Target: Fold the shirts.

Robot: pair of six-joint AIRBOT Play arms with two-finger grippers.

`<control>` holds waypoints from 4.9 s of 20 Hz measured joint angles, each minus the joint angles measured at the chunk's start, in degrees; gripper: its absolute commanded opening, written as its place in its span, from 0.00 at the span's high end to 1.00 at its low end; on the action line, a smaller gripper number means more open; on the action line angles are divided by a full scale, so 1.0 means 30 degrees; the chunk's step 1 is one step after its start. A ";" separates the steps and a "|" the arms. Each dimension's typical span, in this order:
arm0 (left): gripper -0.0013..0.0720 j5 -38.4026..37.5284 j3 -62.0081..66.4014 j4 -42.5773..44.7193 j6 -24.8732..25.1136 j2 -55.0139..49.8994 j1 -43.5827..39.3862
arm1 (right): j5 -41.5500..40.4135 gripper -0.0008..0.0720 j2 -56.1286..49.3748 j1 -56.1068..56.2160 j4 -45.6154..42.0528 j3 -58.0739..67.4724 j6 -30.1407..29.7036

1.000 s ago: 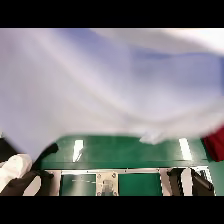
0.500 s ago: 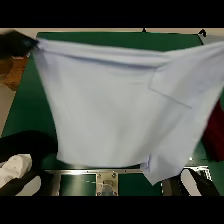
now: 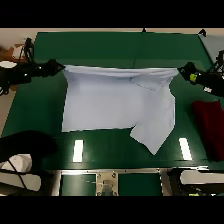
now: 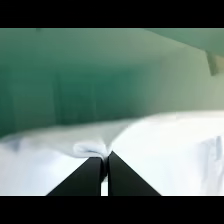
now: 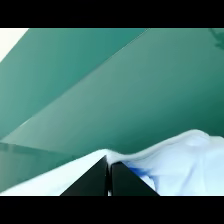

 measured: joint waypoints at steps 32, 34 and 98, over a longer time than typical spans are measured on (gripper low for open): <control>0.31 -1.0499 -0.1559 1.2859 -0.8692 0.0102 0.0882 | 0.9938 0.67 0.0437 -0.4131 -0.7934 -0.1676 0.3424; 0.31 -1.1344 -0.3490 1.4018 -0.9355 0.1617 0.1188 | 1.0229 0.67 0.1865 -0.5180 -0.8357 -0.3264 0.3257; 0.95 0.1377 -1.3478 1.0586 -1.3974 1.4061 -0.4379 | 1.1176 0.97 1.3172 -0.3002 -1.3340 -0.8721 1.1482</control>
